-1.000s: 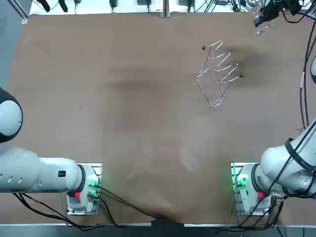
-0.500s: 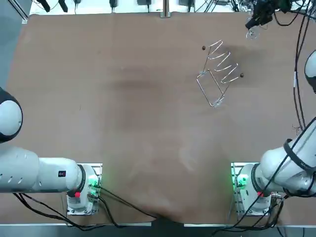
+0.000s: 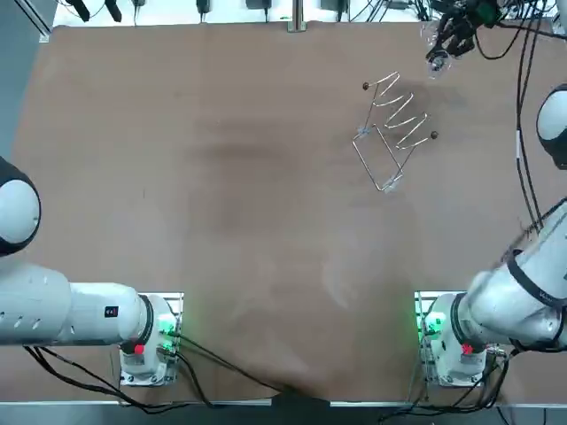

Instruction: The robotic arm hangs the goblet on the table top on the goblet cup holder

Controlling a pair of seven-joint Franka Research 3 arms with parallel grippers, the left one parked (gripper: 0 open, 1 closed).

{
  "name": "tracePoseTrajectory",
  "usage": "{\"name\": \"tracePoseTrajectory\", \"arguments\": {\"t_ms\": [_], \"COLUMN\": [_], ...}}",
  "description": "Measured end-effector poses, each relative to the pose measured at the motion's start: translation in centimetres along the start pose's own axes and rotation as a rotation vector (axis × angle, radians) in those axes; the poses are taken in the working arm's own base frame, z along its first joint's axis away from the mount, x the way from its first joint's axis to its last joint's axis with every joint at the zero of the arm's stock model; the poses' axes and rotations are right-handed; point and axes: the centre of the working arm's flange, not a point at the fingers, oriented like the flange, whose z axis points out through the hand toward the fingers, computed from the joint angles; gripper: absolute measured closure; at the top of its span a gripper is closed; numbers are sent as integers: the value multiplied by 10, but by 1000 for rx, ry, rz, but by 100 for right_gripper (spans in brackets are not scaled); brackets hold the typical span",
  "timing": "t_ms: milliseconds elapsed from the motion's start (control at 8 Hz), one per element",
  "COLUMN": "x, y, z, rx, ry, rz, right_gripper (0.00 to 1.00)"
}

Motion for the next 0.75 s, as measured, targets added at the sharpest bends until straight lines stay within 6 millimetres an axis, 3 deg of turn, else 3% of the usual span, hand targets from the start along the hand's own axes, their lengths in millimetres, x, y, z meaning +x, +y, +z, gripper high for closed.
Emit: {"name": "tracePoseTrajectory", "arguments": {"t_ms": [750], "x": [-8], "y": [-35], "z": [27], "rx": [-37], "ry": [-28], "rz": [357], "right_gripper": [90]}}
